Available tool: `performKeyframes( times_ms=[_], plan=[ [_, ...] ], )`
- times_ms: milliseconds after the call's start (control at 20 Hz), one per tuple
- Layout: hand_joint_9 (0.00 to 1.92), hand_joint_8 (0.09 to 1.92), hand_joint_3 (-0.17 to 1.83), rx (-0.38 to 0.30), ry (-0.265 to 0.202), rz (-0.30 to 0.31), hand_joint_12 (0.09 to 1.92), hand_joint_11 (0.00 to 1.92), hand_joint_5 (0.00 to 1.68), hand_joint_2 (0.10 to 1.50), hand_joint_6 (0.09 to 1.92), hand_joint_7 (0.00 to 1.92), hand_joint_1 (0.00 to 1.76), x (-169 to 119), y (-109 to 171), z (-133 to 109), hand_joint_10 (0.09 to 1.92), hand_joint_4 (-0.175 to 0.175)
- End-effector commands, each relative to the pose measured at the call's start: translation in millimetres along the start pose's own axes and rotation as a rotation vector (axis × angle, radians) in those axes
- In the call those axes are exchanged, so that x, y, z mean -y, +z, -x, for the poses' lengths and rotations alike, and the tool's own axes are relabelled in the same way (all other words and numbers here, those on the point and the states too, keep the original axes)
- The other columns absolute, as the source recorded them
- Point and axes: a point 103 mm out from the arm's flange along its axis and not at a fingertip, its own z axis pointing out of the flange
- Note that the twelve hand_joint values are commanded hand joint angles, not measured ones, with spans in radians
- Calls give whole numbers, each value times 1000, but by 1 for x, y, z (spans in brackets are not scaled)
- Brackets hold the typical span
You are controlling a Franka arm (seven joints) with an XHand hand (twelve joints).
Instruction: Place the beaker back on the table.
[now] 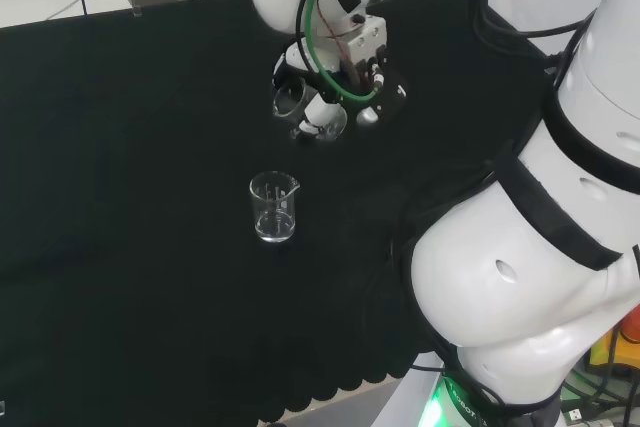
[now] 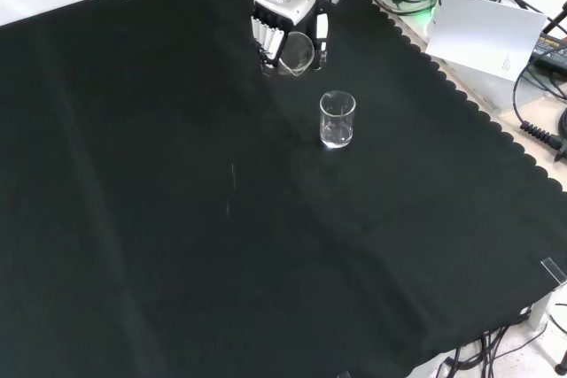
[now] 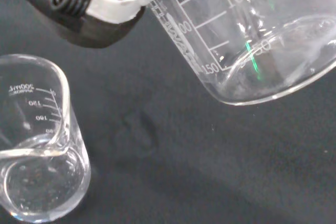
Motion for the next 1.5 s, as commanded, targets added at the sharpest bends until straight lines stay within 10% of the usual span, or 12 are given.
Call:
performKeyframes(
  times_ms=[50, 1500],
  plan=[
    [1741, 434, -175, -135, 18, 90, 585, 1421, 1311, 1055, 446, 1357, 1308, 0, 14, 30, 87, -175],
    [1719, 448, -175, -370, -15, 214, 582, 1402, 1300, 1058, 464, 1348, 1308, -52, 78, 80, 87, -175]
  ],
)
